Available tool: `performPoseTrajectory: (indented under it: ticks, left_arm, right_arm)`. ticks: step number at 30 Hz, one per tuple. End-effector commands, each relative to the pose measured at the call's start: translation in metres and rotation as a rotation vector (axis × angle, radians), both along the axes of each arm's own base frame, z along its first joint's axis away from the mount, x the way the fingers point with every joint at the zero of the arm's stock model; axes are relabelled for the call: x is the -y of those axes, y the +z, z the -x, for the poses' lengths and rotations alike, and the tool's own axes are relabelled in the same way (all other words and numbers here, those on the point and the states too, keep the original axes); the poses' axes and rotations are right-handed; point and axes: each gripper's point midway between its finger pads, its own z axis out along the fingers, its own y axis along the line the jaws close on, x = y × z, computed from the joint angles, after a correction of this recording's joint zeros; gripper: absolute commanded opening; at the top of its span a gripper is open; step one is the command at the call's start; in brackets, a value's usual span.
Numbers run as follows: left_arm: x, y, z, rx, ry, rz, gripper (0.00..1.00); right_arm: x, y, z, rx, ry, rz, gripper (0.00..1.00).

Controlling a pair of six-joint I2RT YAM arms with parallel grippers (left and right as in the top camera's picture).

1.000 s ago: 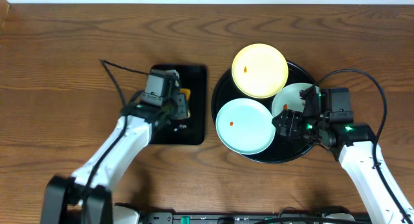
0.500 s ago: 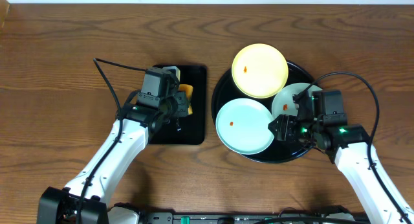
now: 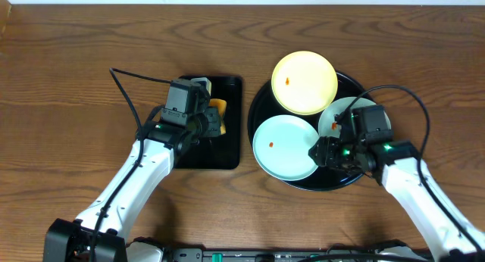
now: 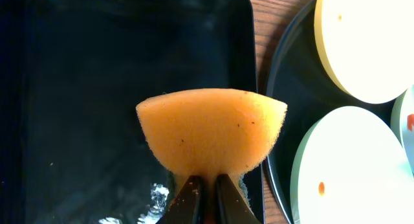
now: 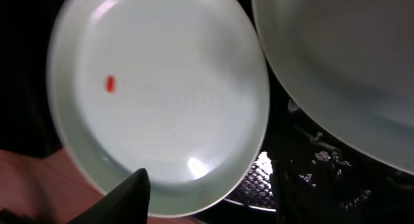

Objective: Clean dirty plates on tray and stack at the side
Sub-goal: 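Wipe the left green plate with the sponge in the left gripper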

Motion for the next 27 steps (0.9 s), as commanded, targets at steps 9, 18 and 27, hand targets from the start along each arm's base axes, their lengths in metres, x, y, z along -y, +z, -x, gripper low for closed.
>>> performPoseTrajectory:
  ticks: [9, 18, 27]
  left_arm:
    - [0.041, 0.014, 0.005, 0.056, -0.124, 0.025, 0.08]
    - [0.111, 0.032, 0.023, 0.151, -0.286, 0.089, 0.07]
    - [0.140, 0.002, 0.041, 0.063, -0.320, 0.092, 0.08]
  right_arm:
    - [-0.009, -0.043, 0.002, -0.145, -0.023, -0.033, 0.21]
    - [-0.010, -0.050, -0.001, -0.159, -0.041, -0.040, 0.01]
    - [-0.011, -0.050, 0.000, -0.164, -0.041, -0.042, 0.01]
